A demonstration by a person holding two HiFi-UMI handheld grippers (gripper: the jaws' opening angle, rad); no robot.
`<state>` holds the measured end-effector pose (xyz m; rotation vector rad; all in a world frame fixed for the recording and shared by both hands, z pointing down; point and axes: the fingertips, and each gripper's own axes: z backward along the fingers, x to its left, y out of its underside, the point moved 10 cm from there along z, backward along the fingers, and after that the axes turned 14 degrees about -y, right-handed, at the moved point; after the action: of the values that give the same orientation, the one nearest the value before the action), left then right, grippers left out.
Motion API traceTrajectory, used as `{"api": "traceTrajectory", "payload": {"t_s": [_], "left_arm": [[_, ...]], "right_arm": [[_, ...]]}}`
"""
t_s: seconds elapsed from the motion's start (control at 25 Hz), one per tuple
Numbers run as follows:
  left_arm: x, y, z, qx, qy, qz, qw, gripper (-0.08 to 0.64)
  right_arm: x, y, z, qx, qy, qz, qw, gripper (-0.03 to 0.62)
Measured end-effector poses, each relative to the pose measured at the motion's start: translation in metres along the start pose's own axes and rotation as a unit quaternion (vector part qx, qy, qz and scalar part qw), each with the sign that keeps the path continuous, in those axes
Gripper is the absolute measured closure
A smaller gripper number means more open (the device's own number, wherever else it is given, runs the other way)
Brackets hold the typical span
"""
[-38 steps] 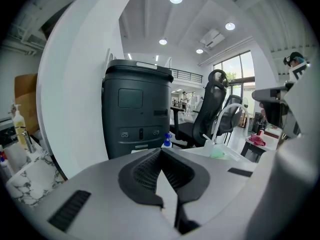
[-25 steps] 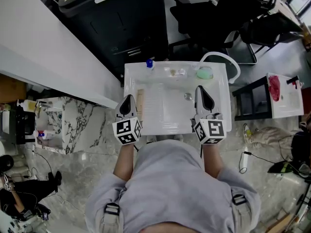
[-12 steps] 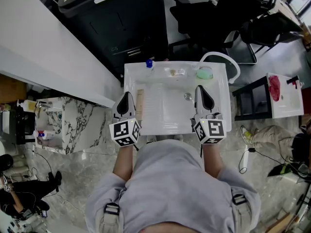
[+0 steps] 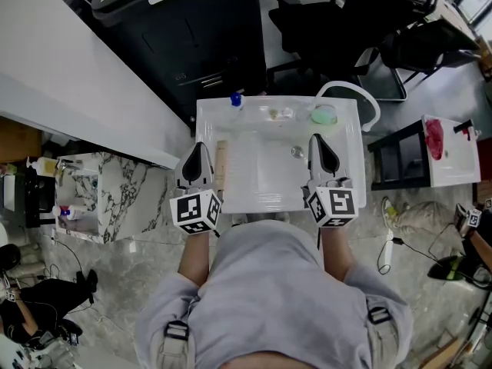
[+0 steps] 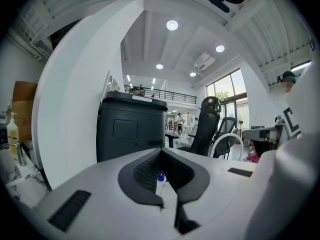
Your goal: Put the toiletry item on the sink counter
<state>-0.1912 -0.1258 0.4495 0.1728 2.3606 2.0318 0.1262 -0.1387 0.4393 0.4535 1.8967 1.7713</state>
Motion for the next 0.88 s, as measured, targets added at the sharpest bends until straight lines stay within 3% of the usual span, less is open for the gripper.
{"api": "traceTrajectory", "payload": {"t_s": [0.88], "left_arm": [[-0.003,-0.023,0.007,-0.037,0.007,0.006,0.9993,0.555]], "right_arm": [[0.003,-0.001,0.003,-0.001,0.006,0.007,1.0,0.588]]}}
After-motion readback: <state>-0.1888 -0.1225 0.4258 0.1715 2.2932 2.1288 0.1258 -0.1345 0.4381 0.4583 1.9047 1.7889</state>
